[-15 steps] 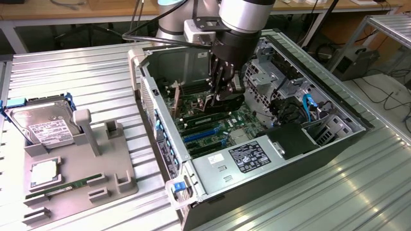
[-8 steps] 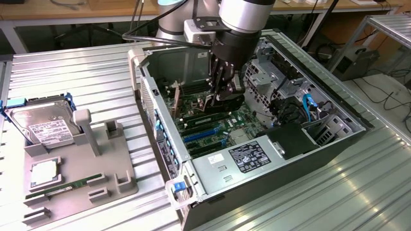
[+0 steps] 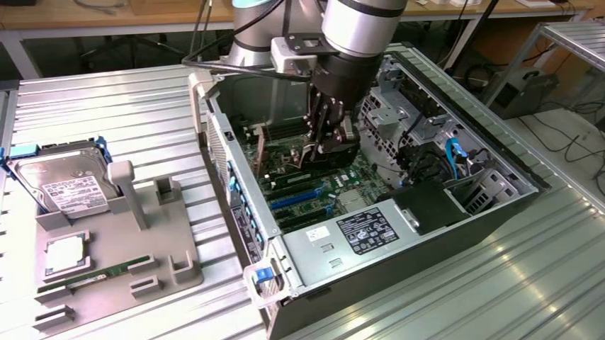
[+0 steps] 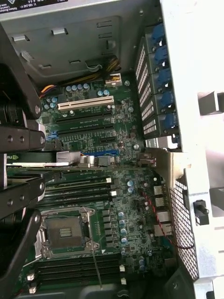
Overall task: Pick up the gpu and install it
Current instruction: 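Insert the gpu into the slot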
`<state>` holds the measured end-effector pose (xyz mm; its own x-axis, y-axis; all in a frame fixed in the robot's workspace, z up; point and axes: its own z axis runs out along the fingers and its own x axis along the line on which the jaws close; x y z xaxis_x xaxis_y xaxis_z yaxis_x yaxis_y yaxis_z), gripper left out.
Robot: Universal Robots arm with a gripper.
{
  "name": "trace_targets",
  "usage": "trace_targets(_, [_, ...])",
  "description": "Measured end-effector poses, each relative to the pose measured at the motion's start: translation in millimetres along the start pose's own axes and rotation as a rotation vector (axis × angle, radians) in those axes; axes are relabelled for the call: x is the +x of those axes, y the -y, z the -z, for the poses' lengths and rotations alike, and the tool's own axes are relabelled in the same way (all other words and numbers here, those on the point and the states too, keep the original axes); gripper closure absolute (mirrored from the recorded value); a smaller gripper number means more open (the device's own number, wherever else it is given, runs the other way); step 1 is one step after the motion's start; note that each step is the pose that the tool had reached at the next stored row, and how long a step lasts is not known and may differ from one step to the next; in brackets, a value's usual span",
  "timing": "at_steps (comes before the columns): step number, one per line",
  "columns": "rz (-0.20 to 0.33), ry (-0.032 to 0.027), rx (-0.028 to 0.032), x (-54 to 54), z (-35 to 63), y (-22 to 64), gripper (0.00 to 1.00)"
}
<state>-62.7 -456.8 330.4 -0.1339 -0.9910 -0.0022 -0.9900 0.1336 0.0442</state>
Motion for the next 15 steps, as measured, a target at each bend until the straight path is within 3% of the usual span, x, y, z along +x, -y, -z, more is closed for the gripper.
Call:
trace_targets(13, [0.079,-0.0031,0.0022,4.0,-14.6,-1.6,0.74])
trace_targets(15, [0.08,-0.0027,0.0078,4.6,-21.6,-5.0,0.74])
